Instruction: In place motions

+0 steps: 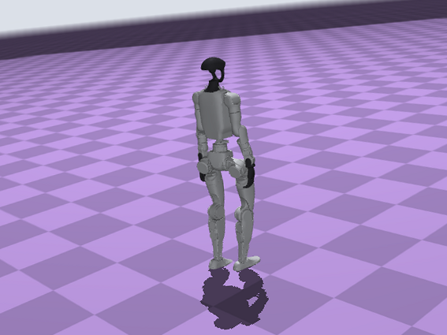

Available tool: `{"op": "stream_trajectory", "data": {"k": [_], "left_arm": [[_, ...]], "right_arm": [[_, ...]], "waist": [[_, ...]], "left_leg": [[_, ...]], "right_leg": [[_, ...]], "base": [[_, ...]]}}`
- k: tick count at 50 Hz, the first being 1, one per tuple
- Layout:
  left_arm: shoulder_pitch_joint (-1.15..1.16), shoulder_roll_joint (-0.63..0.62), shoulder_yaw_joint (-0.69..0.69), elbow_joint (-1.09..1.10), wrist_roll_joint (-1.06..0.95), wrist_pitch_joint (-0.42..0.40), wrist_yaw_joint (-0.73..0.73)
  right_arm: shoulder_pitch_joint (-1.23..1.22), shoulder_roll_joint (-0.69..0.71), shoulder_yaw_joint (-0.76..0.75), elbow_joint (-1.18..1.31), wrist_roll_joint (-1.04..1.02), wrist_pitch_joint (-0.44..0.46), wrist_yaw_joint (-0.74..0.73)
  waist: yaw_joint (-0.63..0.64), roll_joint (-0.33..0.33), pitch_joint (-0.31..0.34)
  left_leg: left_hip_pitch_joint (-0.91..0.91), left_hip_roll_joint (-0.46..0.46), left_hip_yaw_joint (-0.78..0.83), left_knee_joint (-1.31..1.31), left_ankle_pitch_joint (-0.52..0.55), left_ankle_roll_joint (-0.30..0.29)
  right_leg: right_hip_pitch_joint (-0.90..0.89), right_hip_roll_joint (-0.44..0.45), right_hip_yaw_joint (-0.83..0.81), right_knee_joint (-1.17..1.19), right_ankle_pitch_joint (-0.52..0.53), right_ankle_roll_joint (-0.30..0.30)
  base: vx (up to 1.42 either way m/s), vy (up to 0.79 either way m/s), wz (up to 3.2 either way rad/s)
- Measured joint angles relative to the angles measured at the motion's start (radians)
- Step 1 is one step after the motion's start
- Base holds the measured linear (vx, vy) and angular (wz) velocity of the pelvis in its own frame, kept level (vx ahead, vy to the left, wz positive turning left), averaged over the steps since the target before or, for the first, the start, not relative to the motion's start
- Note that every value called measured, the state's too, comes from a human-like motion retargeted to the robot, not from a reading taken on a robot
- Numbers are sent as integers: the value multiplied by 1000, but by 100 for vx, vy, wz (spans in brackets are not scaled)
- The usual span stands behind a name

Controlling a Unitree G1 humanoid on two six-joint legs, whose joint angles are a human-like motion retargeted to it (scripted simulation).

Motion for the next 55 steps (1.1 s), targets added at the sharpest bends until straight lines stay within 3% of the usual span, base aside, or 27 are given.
{"op": "stream_trajectory", "data": {"k": [5, 7, 9, 10, 12, 15, 19, 23, 27, 30, 33, 35, 38, 42, 45, 49, 55], "left_arm": [[-32, -7, 26, 23, -48, 26, -45], [-33, 3, 21, 23, -58, 21, -48], [-31, 21, 0, 31, -63, 16, -56], [-30, 32, -15, 41, -61, 15, -61], [-40, 56, -40, 69, -44, 30, -88], [-54, 94, -46, 94, -1, 71, -144], [-43, 113, -35, 108, 38, 86, -125], [-14, 103, -15, 105, 16, 80, -101], [0, 90, 19, 84, 19, 75, -112], [1, 78, 28, 60, 38, 78, -110], [13, 73, 33, 31, 51, 77, -106], [26, 75, 31, 13, 44, 71, -102], [25, 74, 31, 29, 34, 76, -89], [14, 61, 57, 32, 10, 82, -53], [10, 67, 46, -34, 1, 66, -86], [-10, 74, 45, -105, -23, 56, -90], [-58, 76, 84, -109, -78, 57, -86]], "right_arm": [[-18, -18, -9, -9, -34, -6, -1], [-39, -22, -5, -18, -44, 0, -4], [-63, -22, 12, -34, -49, 2, -2], [-73, -20, 22, -45, -49, 0, -1], [-90, -8, 44, -65, -28, -6, -6], [-113, 9, 86, -69, 40, -22, -15], [-110, -12, 79, -40, 69, -21, 37], [-96, -61, 49, 5, 19, 8, 28], [-95, -118, -9, 63, 23, 36, -107], [-108, -157, -62, 122, 92, 63, -189], [-118, -185, -88, 178, 170, 77, -209], [-125, -200, -99, 216, 215, 82, -212], [-117, -195, -104, 233, 227, 79, -200], [-89, -144, -92, 210, 185, 53, -183], [-83, -104, -70, 207, 175, 38, -162], [-87, -49, -11, 207, 164, 38, -138], [-84, 16, 99, 182, 114, 29, -188]], "waist": [[91, -12, 24], [137, 5, 40], [145, 23, 61], [124, 41, 71], [13, 77, 87], [-61, 90, 125], [-57, 105, 137], [-1, 122, 95], [-2, 170, 51], [12, 192, 18], [53, 163, -13], [66, 146, -29], [26, 168, -55], [-21, 127, -102], [11, 57, -88], [65, 40, -44], [31, 28, -5]], "left_leg": [[14, -28, -237, -33, -3, -82], [10, -5, -161, -57, -24, -100], [3, 28, 25, -86, -55, -46], [15, 53, 121, -120, -59, -12], [26, 75, 125, -164, -53, -19], [21, 132, 278, -188, -58, -32], [53, 178, 495, -224, -89, -35], [91, 222, 792, -260, -127, -67], [117, 265, 1039, -268, -168, -115], [144, 262, 1149, -261, -194, -151], [184, 227, 1221, -233, -204, -182], [222, 195, 1257, -206, -195, -180], [256, 209, 1240, -166, -126, -146], [262, 206, 1135, 3, 7, 28], [196, 227, 962, 260, 59, 131], [29, 214, 664, 463, 70, 47], [-70, 266, 561, 415, -75, 107]], "right_leg": [[-45, 24, 213, 6, 53, -32], [-73, 75, 316, -4, 101, -47], [-95, 128, 412, -23, 164, -57], [-106, 157, 437, -31, 191, -64], [-139, 191, 428, -45, 216, -88], [-184, 225, 416, -44, 182, -161], [-214, 184, 165, -41, 72, -229], [-209, 95, -243, -11, -86, -291], [-121, 2, -745, 48, -242, -237], [-74, -33, -927, 91, -250, -165], [-112, -45, -806, 108, -157, -205], [-139, -11, -652, 108, -174, -222], [-138, 9, -588, 109, -177, -201], [-131, -12, -427, 76, -165, -185], [-106, -18, -263, 45, -142, -207], [-84, 42, -66, 14, -99, -239], [-68, 70, 112, -5, -44, -259]], "base": [[-5, 37, -241], [-16, 38, -380], [-27, 38, -351], [-35, 35, -233], [-49, 45, -174], [-57, 56, -281], [-53, 62, -324], [-55, 65, -384], [-45, 57, -333], [-53, 53, -302], [-45, 40, -290], [-28, 30, -279], [-20, 20, -173], [-8, 14, -196], [-17, 8, -281], [-21, 7, -303], [-16, 10, -212]]}}
